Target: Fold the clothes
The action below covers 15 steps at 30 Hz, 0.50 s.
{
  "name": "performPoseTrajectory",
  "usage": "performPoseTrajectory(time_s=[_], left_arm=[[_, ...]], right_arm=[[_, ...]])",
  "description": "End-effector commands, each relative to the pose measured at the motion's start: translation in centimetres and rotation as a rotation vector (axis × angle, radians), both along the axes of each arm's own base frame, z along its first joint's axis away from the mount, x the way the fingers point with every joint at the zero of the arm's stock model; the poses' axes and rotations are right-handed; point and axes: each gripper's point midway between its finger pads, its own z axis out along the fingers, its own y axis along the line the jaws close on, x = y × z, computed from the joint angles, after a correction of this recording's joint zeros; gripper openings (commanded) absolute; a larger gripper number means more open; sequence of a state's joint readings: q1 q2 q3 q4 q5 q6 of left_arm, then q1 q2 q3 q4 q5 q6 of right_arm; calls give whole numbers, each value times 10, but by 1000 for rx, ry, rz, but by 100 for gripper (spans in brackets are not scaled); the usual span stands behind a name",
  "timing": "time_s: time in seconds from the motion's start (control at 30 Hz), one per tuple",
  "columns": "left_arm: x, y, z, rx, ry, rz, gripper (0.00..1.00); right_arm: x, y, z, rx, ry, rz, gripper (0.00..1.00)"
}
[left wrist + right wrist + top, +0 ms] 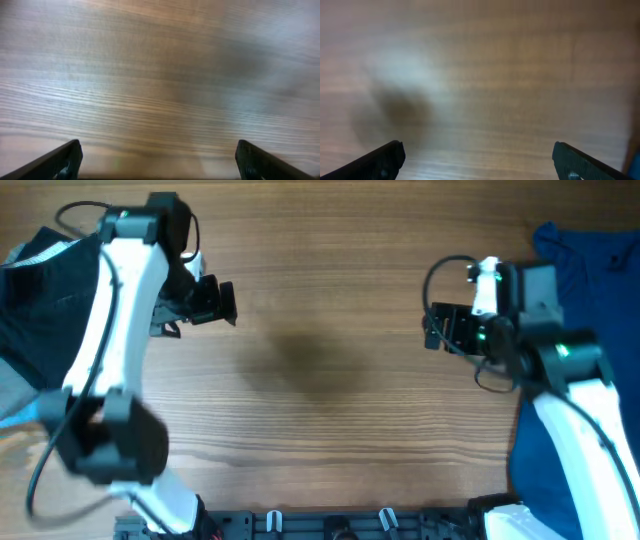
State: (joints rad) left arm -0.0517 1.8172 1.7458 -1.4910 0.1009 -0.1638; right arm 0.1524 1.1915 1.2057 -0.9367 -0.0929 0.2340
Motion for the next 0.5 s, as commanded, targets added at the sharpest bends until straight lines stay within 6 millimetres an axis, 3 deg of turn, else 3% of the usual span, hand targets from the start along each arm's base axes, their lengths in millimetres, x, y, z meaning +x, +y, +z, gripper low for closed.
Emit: performPoseTrajectory(time_s=[0.0, 0.23, 0.47], left_arm=[[-25, 5, 52, -1, -240, 22, 99], [-73, 8, 92, -19, -615, 35, 100], [-124, 11, 94, -30, -761, 37, 100]], right_arm=[[-16, -8, 19, -15, -123, -13, 100], [-53, -20, 17, -6, -255, -51, 100], [-81, -26, 20, -3, -314, -60, 100]])
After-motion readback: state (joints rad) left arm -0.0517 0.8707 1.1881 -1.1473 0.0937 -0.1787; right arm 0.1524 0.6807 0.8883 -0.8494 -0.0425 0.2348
